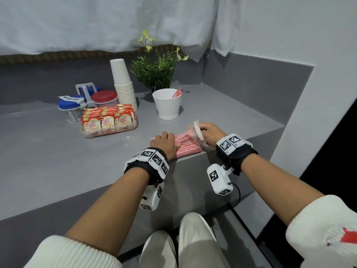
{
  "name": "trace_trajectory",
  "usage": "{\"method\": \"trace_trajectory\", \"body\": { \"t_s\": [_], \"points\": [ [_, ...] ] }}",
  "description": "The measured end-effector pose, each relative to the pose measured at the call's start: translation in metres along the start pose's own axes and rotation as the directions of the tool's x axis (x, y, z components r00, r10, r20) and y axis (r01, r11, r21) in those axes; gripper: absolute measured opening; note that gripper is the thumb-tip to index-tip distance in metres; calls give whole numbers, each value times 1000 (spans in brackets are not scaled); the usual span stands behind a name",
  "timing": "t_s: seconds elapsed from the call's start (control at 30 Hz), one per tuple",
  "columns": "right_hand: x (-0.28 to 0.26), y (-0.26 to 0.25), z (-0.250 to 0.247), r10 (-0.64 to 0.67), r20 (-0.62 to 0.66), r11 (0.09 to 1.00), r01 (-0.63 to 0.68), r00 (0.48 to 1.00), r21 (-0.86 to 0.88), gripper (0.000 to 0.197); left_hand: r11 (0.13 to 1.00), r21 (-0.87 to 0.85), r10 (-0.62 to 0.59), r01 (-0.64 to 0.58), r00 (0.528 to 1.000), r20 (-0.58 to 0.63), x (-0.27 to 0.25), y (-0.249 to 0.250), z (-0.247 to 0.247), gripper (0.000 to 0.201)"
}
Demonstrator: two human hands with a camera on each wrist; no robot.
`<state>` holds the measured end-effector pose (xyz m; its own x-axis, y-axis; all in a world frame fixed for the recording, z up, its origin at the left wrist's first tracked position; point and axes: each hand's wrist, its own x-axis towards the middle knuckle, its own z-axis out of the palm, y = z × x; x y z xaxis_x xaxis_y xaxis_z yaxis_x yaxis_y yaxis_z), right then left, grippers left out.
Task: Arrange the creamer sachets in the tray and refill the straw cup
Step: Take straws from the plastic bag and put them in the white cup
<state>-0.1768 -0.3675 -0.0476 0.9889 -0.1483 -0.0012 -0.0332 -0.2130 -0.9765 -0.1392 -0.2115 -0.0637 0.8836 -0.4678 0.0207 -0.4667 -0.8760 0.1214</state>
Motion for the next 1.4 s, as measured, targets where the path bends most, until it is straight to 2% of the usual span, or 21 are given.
{"method": "trace_trajectory", "body": {
  "t_s": [0.13, 0.37, 0.43, 0.53, 0.6, 0.67, 0.8, 0.97, 1.03, 1.13, 1.23, 1.4],
  "points": [
    [8, 10, 6, -85, -156, 980, 54, 984, -194, 25, 999, -28, -34, 33, 999, -37, -1, 2, 3, 46],
    [8, 17, -3, -9, -224, 999, 16, 975, 32, 18, 995, -92, -45, 37, 996, -79, -5, -3, 3, 48],
    [8, 16, -5, -7, -212, 1000, 11, 977, 19, 10, 994, -103, -53, 44, 995, -85, -6, -2, 3, 48],
    [0, 6, -2, -36, -111, 996, 26, 993, -91, 16, 990, -123, -80, 69, 993, -88, -5, 0, 2, 47],
    [-2, 2, 1, -52, -73, 995, 46, 996, -89, 17, 989, -126, -93, 81, 991, -93, -5, 1, 1, 47],
    [0, 3, 7, -53, -108, 998, 48, 993, -41, 5, 989, -125, -97, 84, 990, -102, -5, 2, 0, 46],
    [2, 9, 11, -34, -224, 999, 39, 974, 16, 21, 988, -129, -95, 81, 990, -106, -9, 1, -1, 46],
    [0, 10, 0, -13, -252, 995, 38, 968, 95, 26, 988, -149, -58, 44, 994, -96, -16, -4, 1, 43],
    [-1, 7, -6, 29, -257, 982, 20, 966, 185, 26, 986, -163, -55, 38, 994, -96, -18, -6, 3, 41],
    [-1, 3, -12, 59, -182, 951, 0, 982, 308, 22, 985, -163, -68, 51, 993, -101, -18, -7, 4, 40],
    [-2, 3, -2, 76, -103, 975, -52, 992, 214, 21, 992, -125, -35, 22, 994, -106, -16, 1, 0, 39],
    [6, -7, 3, 63, -209, 989, -32, 976, 147, 24, 996, -60, 50, -63, 979, -198, -8, 16, -4, 35]
  ]
}}
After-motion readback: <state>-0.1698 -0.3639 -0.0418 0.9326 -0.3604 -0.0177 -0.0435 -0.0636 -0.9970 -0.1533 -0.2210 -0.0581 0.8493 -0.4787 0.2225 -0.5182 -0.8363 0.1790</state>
